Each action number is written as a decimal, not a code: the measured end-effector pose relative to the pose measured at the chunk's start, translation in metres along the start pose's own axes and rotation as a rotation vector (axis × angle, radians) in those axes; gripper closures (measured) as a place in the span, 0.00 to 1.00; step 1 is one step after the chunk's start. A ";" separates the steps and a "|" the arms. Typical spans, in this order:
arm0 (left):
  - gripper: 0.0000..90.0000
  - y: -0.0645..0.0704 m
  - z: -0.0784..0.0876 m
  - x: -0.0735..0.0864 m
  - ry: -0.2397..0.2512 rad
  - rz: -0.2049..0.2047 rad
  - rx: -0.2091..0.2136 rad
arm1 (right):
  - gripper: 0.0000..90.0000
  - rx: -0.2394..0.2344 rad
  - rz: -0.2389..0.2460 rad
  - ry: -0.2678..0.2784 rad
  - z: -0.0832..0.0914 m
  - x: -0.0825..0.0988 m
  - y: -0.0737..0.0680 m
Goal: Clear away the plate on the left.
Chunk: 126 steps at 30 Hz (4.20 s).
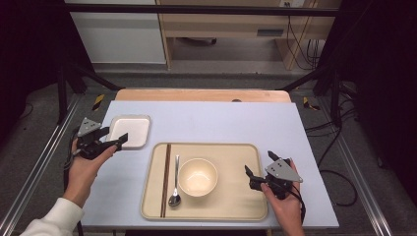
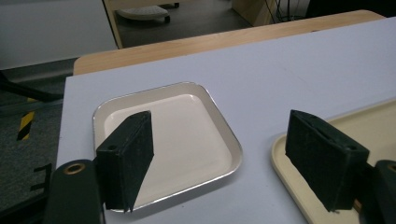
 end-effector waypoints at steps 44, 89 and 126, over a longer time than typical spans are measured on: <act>0.77 -0.094 -0.061 0.041 -0.183 0.131 -0.225 | 0.11 -0.009 0.002 -0.018 -0.004 0.004 -0.005; 0.98 -0.089 -0.052 0.032 -0.111 0.262 -0.195 | 0.10 -0.024 -0.002 -0.034 -0.007 0.007 -0.007; 0.99 -0.068 -0.037 0.038 -0.149 0.160 -0.150 | 0.10 -0.018 -0.006 -0.034 -0.007 0.006 -0.007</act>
Point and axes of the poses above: each handheld gripper's, and its own axes: z roughly backward along the jaws, x roughly out of its underside, y roughly to its right, the point moved 8 cm from there along -z, roughly forward along the jaws, and after that the axes turned 13 degrees about z, right-handed, at the moved point
